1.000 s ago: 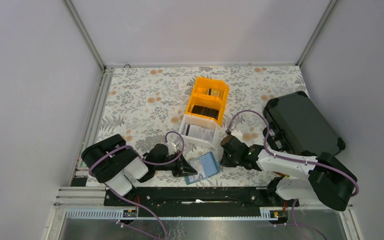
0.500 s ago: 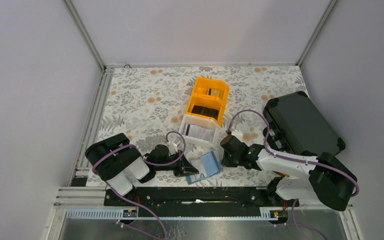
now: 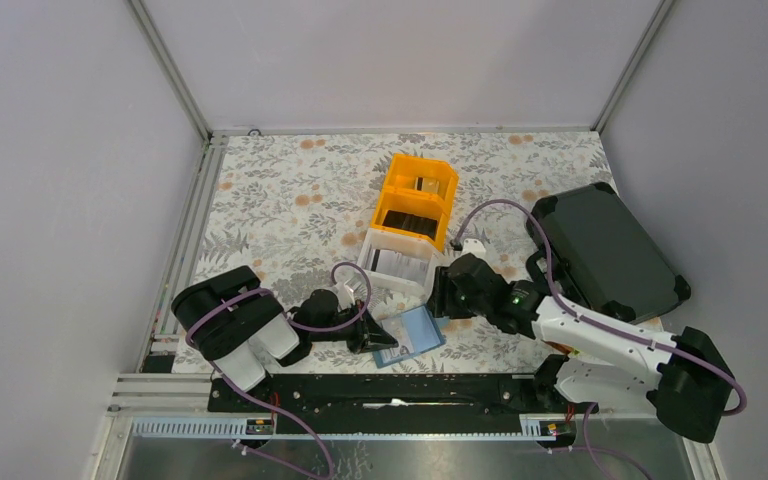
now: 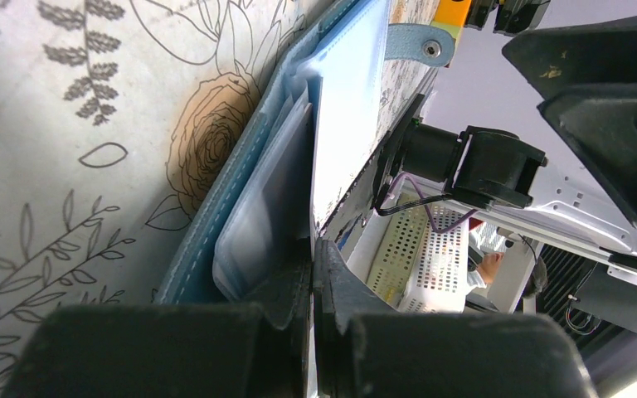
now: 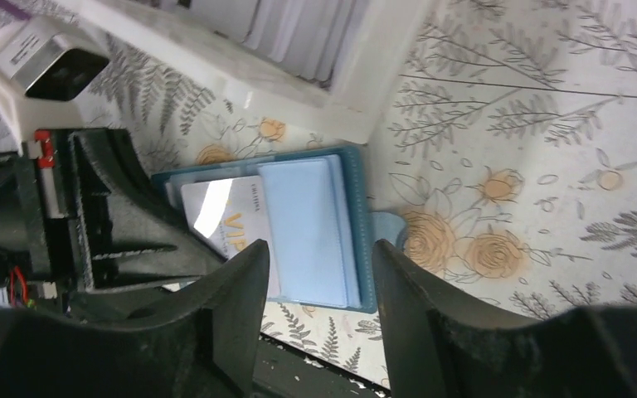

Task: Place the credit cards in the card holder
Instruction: Insert the credit card into the card holder.

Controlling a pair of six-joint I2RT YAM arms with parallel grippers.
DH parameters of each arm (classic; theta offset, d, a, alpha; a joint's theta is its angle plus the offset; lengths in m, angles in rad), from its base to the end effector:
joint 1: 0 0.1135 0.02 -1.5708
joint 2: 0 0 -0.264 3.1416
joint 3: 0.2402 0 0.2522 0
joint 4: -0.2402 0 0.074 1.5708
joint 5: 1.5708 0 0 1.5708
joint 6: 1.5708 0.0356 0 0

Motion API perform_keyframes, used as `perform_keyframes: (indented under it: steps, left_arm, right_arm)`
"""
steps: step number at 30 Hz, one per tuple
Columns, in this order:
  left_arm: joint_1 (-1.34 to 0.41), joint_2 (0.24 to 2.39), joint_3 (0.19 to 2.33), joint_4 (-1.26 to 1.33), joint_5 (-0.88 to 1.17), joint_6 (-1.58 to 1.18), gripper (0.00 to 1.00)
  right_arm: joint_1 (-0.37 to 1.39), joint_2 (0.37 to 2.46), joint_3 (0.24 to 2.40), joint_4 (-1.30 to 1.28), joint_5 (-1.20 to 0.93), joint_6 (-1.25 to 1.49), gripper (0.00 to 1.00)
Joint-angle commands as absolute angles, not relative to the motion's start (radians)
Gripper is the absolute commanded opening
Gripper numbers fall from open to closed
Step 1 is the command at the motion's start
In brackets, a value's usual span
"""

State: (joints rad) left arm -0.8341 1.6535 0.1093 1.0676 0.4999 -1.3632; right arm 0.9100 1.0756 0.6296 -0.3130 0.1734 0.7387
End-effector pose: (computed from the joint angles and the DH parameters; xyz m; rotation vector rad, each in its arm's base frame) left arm 0.1229 -0.1609 0.0850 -0.2822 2.5486 -1.6687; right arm 0.1402 0.1704 0.2192 -0.1159 2.3981 0.6153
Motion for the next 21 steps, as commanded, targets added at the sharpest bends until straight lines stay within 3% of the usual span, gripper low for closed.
perform_keyframes:
  steps: [1,21]
  left_arm:
    - [-0.839,1.66,0.117,1.106,0.481,-1.357,0.0]
    - [-0.841,1.604,0.156,0.953,0.47,-1.295,0.0]
  right_arm:
    - [0.92,1.103,0.625,-0.234,0.057,0.687,0.53]
    - [0.92,1.217,0.486,-0.176,0.019,0.731,0.48]
